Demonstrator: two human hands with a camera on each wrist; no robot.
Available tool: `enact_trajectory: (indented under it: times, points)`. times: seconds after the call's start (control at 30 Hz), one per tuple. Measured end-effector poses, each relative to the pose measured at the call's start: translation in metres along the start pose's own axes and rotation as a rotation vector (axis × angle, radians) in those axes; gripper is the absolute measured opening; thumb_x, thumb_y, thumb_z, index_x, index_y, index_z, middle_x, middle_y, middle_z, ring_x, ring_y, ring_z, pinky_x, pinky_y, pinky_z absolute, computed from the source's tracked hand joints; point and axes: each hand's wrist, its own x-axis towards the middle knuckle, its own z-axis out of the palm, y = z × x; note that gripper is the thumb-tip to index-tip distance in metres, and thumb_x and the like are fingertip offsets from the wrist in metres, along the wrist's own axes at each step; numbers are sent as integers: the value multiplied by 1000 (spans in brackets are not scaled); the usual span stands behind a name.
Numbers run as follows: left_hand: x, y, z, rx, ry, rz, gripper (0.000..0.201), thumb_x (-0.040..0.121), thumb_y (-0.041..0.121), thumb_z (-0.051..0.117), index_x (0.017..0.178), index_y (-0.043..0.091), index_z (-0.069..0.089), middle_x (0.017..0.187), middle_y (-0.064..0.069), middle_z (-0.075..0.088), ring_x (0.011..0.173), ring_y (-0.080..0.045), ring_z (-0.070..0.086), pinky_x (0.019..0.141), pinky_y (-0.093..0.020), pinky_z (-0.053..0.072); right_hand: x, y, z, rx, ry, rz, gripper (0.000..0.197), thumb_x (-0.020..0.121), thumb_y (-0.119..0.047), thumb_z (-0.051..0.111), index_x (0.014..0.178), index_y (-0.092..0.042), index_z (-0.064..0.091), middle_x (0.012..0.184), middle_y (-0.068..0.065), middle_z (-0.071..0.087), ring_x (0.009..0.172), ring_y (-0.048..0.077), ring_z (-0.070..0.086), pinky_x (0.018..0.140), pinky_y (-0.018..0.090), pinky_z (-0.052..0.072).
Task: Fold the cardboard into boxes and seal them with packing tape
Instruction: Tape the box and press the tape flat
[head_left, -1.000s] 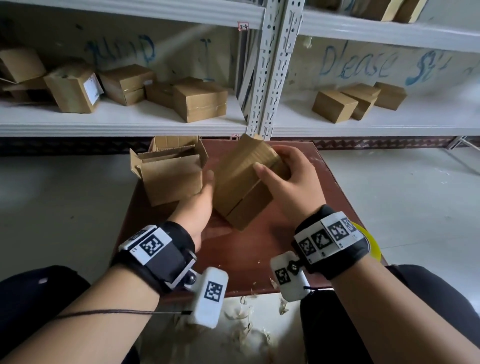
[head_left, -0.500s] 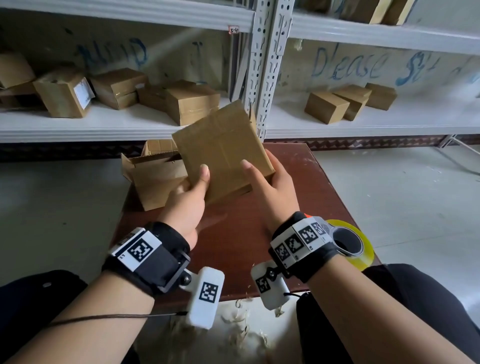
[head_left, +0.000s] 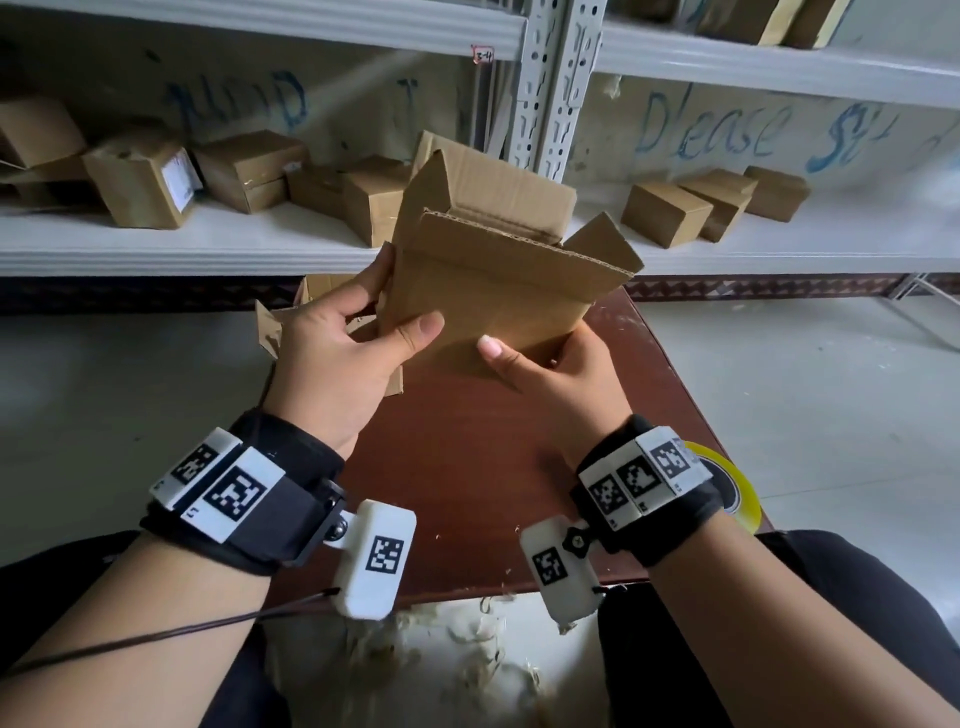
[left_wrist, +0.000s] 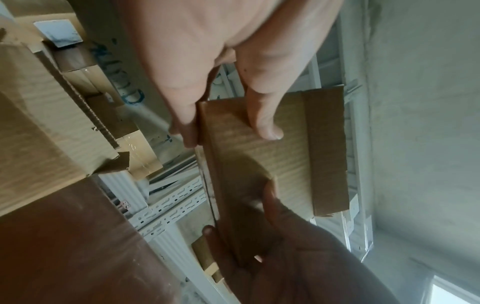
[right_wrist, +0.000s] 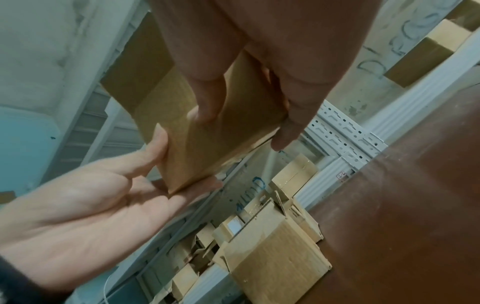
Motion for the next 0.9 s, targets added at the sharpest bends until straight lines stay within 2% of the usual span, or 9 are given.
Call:
enact_trajectory:
  times: [0.2,0.3,0.37,0.47,0.53,0.63,0.7,0.8,0.9]
  points:
    - [-1,5,-5,261,53,189,71,74,37,92,137,15,66,116,7,77,110,-16,72,103,-44,55,1,-13,-11,27,6,-46,35,74,-13,92,104,-5,75,94,2,81,88,15,78,73,24,59]
    - [-4,7,-9,273,69,214,62,76,33,90,132,13,70,107,6,79,99,-18,76,85,-45,63,-1,-13,-12,-77,23,-171,28,71,-13,93,94,-13,77,86,-11,80,81,5,76,72,19,57]
    - [-4,7,-11,324,72,234,49,77,32,89,121,16,76,97,10,79,88,-14,76,76,-38,63,-4,-12,-13,-134,28,-223,26,70,-14,94,89,-20,78,83,-16,79,80,2,75,73,18,56]
    - [-4,0,-15,471,82,282,23,72,24,92,87,31,77,82,23,71,76,7,69,74,-19,55,-2,-12,-19,-246,52,-222,32,66,-15,97,81,-32,74,71,-27,73,70,-10,69,67,7,49]
    - [-3,-6,-17,521,100,251,34,65,27,96,75,41,66,79,23,69,77,6,69,77,-26,57,2,-9,-23,-460,72,-188,31,63,-29,99,80,-31,73,67,-23,71,66,-10,66,60,7,44]
    - [-2,-14,-14,419,76,191,45,60,18,97,78,30,58,77,14,72,82,-11,76,76,-45,63,2,1,-24,-606,67,-105,45,63,-46,96,94,-20,76,78,-18,74,73,-11,67,67,17,55]
    - [-6,-13,-10,376,61,162,48,59,30,96,89,35,59,87,19,72,86,-10,77,79,-44,63,0,6,-20,-534,24,-119,46,67,-51,94,102,-24,79,92,-17,78,89,-7,71,82,28,59]
    - [-15,-3,-5,428,-6,140,60,63,67,86,111,42,61,105,25,70,98,4,69,89,-28,59,-4,1,-17,-341,-65,-134,56,73,-53,91,115,-19,75,106,-10,79,104,7,74,91,38,59]
    - [-21,1,-3,481,-44,44,56,72,92,54,102,47,67,93,30,70,97,1,68,91,-35,56,-11,-5,-17,-132,-167,-43,35,90,-51,69,104,-19,73,89,-16,77,89,-1,73,78,17,53]
